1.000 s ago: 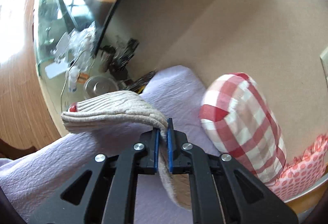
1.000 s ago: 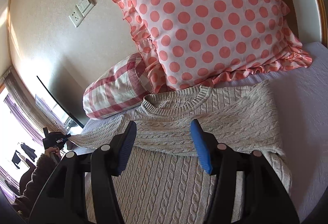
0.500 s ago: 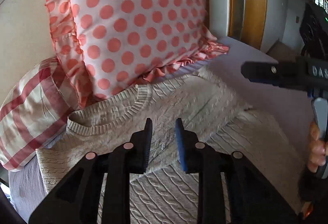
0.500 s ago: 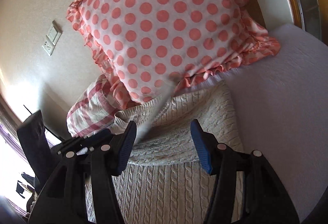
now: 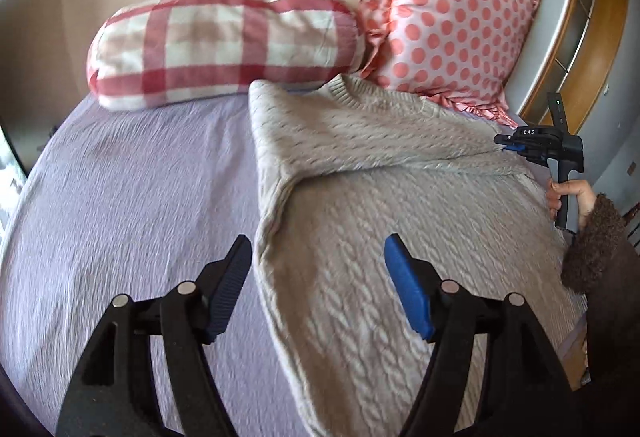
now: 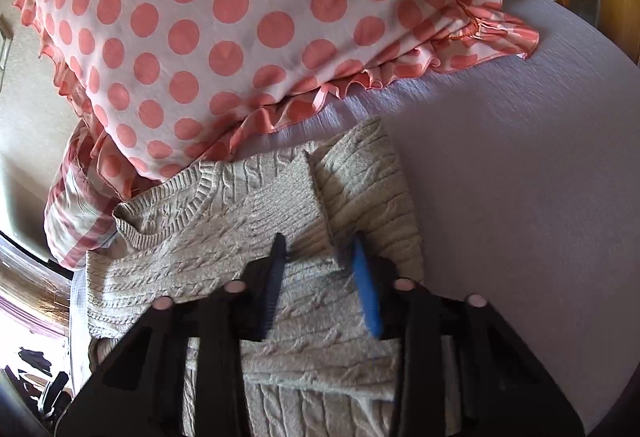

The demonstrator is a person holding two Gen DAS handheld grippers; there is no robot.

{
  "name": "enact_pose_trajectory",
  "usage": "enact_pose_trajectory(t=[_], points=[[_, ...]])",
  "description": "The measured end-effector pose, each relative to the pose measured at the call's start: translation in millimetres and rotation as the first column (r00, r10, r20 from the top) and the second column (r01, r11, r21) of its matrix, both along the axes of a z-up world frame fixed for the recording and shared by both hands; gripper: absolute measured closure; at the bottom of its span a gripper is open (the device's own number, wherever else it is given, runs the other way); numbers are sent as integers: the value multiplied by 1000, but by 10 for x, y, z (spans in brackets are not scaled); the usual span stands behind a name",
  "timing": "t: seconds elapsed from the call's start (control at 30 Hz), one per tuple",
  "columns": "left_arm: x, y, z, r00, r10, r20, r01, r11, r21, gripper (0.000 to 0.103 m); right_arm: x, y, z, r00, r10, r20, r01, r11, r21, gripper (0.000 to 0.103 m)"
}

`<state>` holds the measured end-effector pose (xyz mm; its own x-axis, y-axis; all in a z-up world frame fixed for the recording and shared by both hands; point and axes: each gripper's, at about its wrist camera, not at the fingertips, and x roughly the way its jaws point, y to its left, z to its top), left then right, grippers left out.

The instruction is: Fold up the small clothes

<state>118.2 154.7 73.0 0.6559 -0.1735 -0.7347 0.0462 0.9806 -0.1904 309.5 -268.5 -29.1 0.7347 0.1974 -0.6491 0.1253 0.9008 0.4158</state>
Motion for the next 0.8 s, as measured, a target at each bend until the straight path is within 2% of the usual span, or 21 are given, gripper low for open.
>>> enact_pose_trajectory(t=[0.13,0.2,0.23,0.27,0.37,0.53,0.63,0.7,0.77,0.8], points=[[-262,252,-222,997,8,-75,-20,986,-164,33,-288,-3,73,1000,15,2,-15,1000,-8,89],[-383,288,-313,995,1,-95,-21,977,-211,32,-643,23,179,998,53,38,-53,999,-6,81],[-438,279,-350,995,-6,-103,-17,974,-225,32,-858,38,234,995,69,70,-69,998,-7,58],[-490,262,-383,994,-16,-109,-10,971,-239,32,-1084,53,277,992,83,99,-82,997,-15,41],[-643,180,-464,991,-44,-124,10,966,-259,32,-1693,54,280,987,108,116,-104,994,-39,40],[-885,59,-464,993,-51,-104,22,965,-261,32,-2390,-41,16,995,88,50,-86,995,-40,40],[-1022,-36,-460,994,-48,-96,24,971,-239,40,-2658,-38,-183,995,93,19,-93,995,-22,43],[-1098,-76,-466,995,-47,-93,22,968,-251,47,-2771,-20,-301,995,103,5,-103,995,-2,46],[-1155,-104,-478,996,-36,-88,13,969,-248,54,-2895,16,-342,992,123,29,-123,992,2,56],[-1181,-114,-485,996,-29,-86,7,969,-247,57,-2940,28,-357,990,136,38,-137,990,18,59]])
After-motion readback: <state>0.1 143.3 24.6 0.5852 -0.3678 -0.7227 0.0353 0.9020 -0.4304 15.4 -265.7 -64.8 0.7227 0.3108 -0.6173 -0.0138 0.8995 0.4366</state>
